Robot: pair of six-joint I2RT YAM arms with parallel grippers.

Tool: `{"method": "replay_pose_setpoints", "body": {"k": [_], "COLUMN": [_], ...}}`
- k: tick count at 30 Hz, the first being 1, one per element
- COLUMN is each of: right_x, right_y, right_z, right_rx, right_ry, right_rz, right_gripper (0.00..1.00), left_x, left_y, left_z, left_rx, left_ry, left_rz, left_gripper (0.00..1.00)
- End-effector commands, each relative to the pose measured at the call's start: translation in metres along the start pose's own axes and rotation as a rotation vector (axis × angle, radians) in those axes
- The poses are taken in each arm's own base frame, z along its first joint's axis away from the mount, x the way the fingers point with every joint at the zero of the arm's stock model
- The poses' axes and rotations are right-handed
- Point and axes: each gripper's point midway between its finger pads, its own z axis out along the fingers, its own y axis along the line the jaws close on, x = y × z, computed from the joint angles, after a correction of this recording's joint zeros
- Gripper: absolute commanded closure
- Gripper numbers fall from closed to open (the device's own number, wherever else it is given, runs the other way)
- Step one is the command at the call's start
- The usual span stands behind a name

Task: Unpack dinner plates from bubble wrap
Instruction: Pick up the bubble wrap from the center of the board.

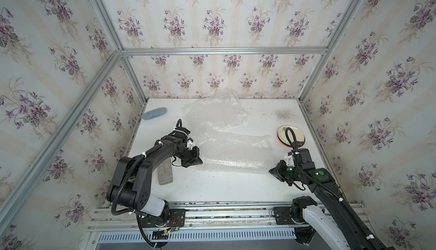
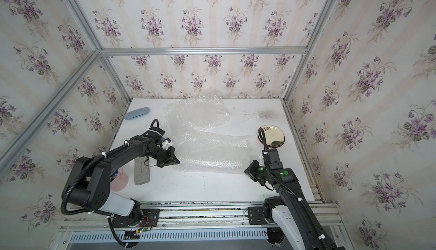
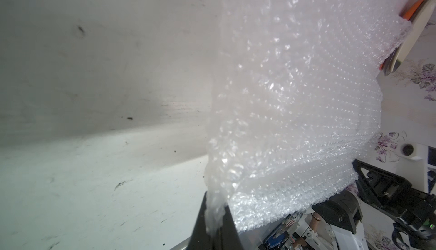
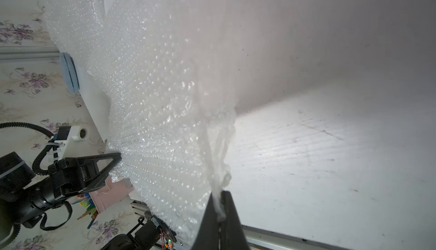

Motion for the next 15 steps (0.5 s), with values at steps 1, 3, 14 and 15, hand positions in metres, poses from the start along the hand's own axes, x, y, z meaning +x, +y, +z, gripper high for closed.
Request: {"method": "replay_pose_setpoints", "body": {"k": [1, 3, 14, 15], "right_x": [-0.007, -0.01, -0.007, -0.007], "right_y": [0.007, 0.016, 0.006, 0.004], "right_z": [-0.01, -0.013, 0.03, 0.034], "right_rx": [0.031, 0.024, 0.038, 0.046], "right_ry": [-0.013, 0.004, 0.159, 0.171], "right_rz": [-0.114, -0.18, -0.272, -0.267], "right_gripper": [0.81, 0.7, 0.51, 0.51], "left_x": [0.008, 0.008, 0.004, 0.005], "left_y": [0.0, -0.005, -0.009, -0.009], "left_z": [0.002, 0.004, 0.015, 0.016], "left_rx": [0.0, 0.018, -0.004, -0.011], "left_ry": [0.032, 0.051, 0.082, 0.086], "left_rz": [0.03, 0.035, 0.042, 0.042], "left_gripper": [0.98, 0.98, 0.98, 0.98]}}
